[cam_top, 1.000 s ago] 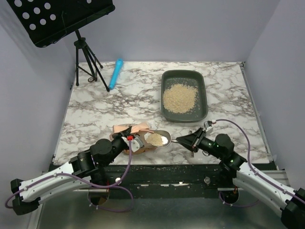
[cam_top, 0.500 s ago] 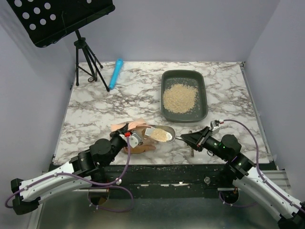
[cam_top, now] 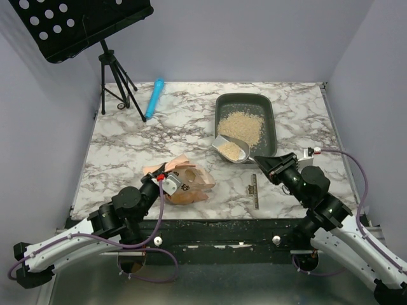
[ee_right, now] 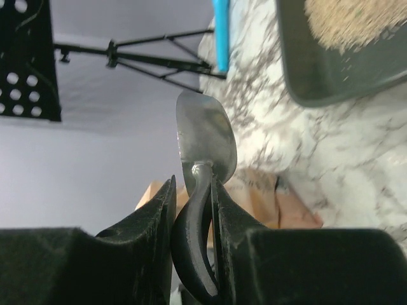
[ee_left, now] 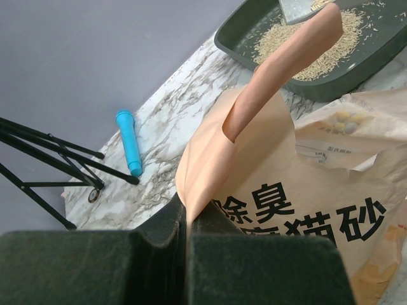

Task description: Fill the litter box with clean litter

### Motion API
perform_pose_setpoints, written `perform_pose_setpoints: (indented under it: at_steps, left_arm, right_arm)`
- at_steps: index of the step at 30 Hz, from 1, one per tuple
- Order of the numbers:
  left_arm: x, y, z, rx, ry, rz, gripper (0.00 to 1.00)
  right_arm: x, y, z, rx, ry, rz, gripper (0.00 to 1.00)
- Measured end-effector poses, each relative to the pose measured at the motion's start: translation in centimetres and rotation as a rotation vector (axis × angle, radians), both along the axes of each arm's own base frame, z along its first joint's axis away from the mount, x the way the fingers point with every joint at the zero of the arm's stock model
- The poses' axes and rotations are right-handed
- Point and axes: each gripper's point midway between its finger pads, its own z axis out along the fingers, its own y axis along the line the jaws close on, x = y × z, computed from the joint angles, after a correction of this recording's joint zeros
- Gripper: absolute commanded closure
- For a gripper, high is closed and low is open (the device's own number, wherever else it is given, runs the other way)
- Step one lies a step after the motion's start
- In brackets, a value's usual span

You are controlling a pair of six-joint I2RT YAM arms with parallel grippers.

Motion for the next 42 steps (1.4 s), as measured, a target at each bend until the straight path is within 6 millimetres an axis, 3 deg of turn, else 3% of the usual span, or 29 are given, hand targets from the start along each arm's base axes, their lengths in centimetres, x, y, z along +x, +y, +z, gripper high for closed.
perform_pose_setpoints:
  at_steps: [4, 14, 21, 22, 23, 27, 36, 42]
  left_arm:
    - [-0.1, 0.1, 0.0, -0.012, 0.003, 0.0, 1.0]
    - [-0.2, 0.1, 0.0, -0.026, 0.01, 0.0, 1.0]
    - [-0.2, 0.1, 0.0, -0.026, 0.012, 0.0, 1.0]
    - [-0.2, 0.1, -0.1, -0.026, 0.013, 0.0, 1.0]
    - [-0.2, 0.1, -0.1, -0.026, 0.013, -0.001, 1.0]
    - [-0.2, 0.1, -0.1, -0.025, 0.013, 0.0, 1.0]
    - [-0.2, 0.1, -0.2, -0.024, 0.014, -0.001, 1.0]
    - [-0.1, 0.2, -0.2, -0.023, 0.013, 0.001, 1.0]
  right_arm:
    - [2.4, -1.6, -0.8, -0.111, -0.004, -0.136, 1.0]
    - [8.5, -6.0, -5.2, -0.548, 0.048, -0.41, 1.0]
    - [13.7, -9.1, -5.7, -0.754, 0.069, -0.525, 1.0]
    - [14.8, -9.1, -4.8, -0.782, 0.053, -0.529, 1.0]
    - [15.3, -9.3, -5.4, -0.804, 0.068, -0.529, 1.0]
    - [18.4, -8.5, -4.1, -0.919, 0.042, -0.49, 1.0]
    - [25.1, -5.6, 0.7, -1.2, -0.046, -0.34, 1.0]
    - [25.0, -5.2, -0.5, -1.339, -0.034, -0.193, 1.0]
